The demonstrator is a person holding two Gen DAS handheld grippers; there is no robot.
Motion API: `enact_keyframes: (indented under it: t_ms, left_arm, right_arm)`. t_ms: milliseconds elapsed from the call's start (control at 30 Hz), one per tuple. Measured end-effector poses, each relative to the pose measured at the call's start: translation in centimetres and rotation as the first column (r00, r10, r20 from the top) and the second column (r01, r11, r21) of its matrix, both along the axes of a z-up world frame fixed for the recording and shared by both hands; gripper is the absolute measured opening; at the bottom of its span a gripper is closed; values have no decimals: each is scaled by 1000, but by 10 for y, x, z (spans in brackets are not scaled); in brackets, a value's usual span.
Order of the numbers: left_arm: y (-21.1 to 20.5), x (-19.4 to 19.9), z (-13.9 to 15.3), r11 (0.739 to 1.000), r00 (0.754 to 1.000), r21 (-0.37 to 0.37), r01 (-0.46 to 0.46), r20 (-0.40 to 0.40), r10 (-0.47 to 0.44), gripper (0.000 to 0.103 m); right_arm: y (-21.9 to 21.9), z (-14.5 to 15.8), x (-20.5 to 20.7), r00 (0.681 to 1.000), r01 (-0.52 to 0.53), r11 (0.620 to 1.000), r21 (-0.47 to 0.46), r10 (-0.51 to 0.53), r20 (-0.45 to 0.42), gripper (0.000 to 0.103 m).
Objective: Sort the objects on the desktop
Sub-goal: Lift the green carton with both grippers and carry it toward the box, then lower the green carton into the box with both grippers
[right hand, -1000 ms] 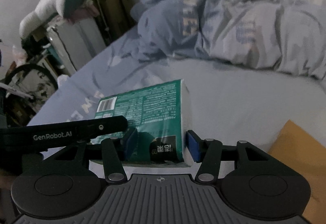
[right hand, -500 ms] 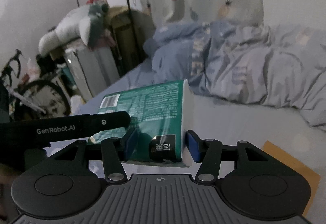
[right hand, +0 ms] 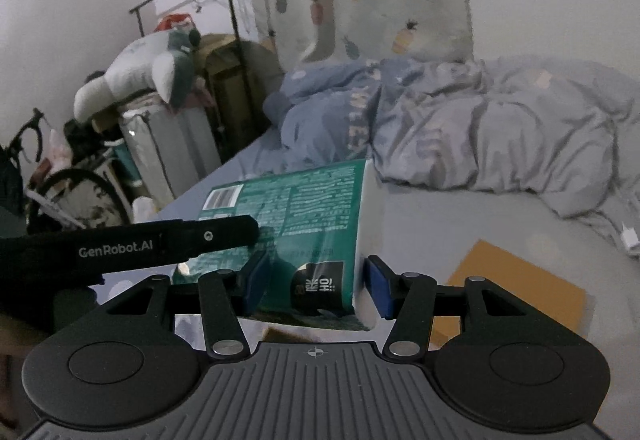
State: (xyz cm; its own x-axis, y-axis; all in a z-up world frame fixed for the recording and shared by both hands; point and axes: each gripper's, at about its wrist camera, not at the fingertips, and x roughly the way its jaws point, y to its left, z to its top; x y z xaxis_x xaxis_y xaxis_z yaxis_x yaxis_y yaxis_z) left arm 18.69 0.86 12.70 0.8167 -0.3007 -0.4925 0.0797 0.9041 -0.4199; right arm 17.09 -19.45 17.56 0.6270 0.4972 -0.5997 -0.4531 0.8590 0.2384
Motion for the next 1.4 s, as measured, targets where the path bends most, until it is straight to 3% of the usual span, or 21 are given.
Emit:
enact_keyframes:
  t_ms: [400, 833, 1000, 1233, 1400]
  left_arm:
    - [-15, -30, -51, 998, 995, 32, 46, -86, -44, 61]
    - [-18, -35, -108, 993, 984, 112, 47, -176, -27, 61]
    - [-17, -21, -134, 991, 973, 124, 55, -230, -25, 61]
    - [-22, -3, -167, 980, 958, 179, 85, -285, -31, 60]
    - [-18, 7, -187, 981, 946, 171, 89, -324, -29, 60]
  right_arm:
    - [-38, -34, -54, 997, 43, 999, -7, -44, -56, 56]
    - [-41, -111, -22, 985, 38, 999, -16, -40, -169, 56]
    - [-13, -141, -66, 975, 33, 999, -36, -40, -219, 56]
    - [-8, -189, -40, 954, 18, 997, -70, -38, -297, 56]
    - [-2, -213, -27, 940, 15, 997, -76, -40, -339, 57]
